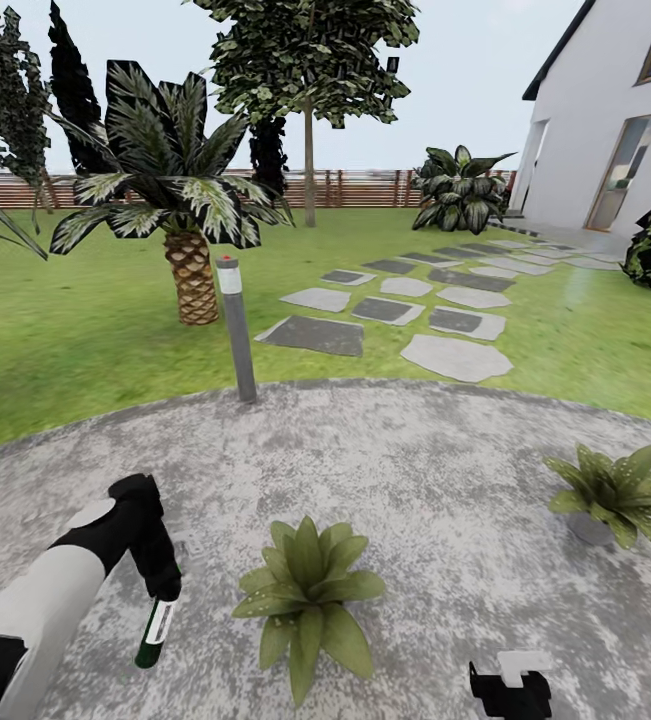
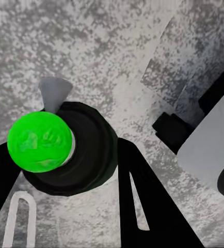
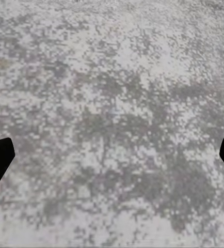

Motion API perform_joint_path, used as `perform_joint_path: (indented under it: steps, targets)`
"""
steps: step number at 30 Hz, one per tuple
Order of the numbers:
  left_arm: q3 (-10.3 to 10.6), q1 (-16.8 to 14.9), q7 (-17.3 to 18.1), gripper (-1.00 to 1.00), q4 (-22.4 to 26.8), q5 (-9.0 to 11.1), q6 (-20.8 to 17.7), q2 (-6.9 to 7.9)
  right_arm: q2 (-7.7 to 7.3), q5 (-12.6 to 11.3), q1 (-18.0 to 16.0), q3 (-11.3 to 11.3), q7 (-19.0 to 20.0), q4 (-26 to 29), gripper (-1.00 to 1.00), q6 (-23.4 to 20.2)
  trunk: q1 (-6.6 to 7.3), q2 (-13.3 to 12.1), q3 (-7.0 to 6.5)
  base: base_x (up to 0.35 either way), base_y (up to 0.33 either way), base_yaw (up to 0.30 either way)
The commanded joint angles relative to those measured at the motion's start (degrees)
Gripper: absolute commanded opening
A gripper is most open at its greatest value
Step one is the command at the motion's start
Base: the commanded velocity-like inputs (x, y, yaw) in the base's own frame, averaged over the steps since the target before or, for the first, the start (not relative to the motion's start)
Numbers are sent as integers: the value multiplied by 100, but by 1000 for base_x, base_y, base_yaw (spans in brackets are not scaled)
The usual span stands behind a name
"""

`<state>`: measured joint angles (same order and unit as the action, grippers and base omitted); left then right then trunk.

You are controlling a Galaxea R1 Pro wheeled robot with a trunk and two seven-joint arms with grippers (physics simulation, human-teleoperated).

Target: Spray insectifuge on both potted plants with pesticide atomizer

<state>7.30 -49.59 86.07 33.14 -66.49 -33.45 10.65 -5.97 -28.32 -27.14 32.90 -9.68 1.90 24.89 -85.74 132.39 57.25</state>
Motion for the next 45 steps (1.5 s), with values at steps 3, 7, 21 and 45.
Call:
perform_joint_path:
  steps: [3,7,21,45]
  targets:
    - [278,31,50,-100,4,-21,-57,2,-1,-39,-2,50,-25,9,100,7,-1,2,5,220,201,-2]
    - [502,52,44,-100,1,-22,-55,14,-1,-46,-2,43,-26,12,100,7,-1,2,-3,141,196,-160]
    - [549,63,-22,-100,-5,-22,-47,36,-1,-42,-2,46,-26,12,100,7,-1,2,-9,6,37,-90]
    - [758,-33,-20,-100,24,-8,-40,-592,-1,-42,-1,41,-26,4,100,7,-1,2,-9,98,99,-99]
